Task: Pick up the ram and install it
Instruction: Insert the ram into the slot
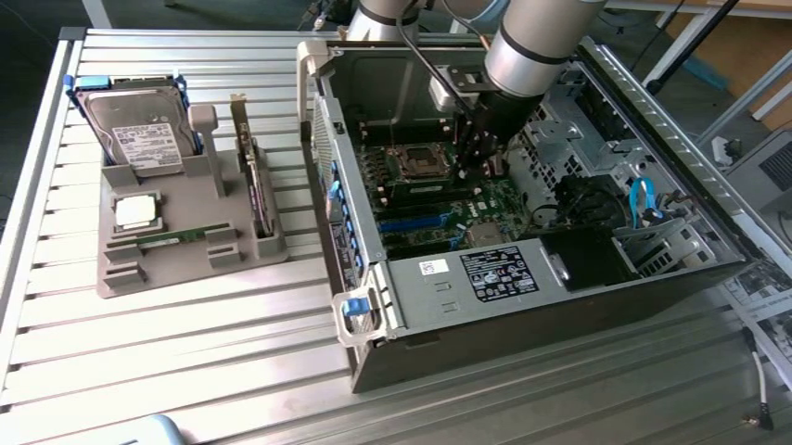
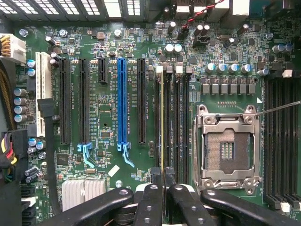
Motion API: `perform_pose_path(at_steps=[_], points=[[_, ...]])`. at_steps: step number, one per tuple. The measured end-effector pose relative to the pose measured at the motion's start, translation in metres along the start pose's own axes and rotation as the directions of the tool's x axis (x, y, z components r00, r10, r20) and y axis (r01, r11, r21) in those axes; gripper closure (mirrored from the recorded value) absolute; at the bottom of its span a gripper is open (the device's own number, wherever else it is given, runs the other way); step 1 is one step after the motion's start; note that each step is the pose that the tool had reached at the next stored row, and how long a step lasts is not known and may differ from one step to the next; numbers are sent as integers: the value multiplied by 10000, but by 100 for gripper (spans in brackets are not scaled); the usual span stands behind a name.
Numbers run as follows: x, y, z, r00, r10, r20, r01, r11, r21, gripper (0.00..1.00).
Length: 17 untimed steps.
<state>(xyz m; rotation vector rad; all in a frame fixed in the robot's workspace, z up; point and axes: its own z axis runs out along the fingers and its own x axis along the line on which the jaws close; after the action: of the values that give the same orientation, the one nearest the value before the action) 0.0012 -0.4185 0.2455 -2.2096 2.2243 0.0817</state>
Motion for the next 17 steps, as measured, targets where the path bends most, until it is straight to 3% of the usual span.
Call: perform_pose_path(at_steps=[17], points=[[1, 19, 31, 10000, 0, 2, 0, 10000, 1, 88]])
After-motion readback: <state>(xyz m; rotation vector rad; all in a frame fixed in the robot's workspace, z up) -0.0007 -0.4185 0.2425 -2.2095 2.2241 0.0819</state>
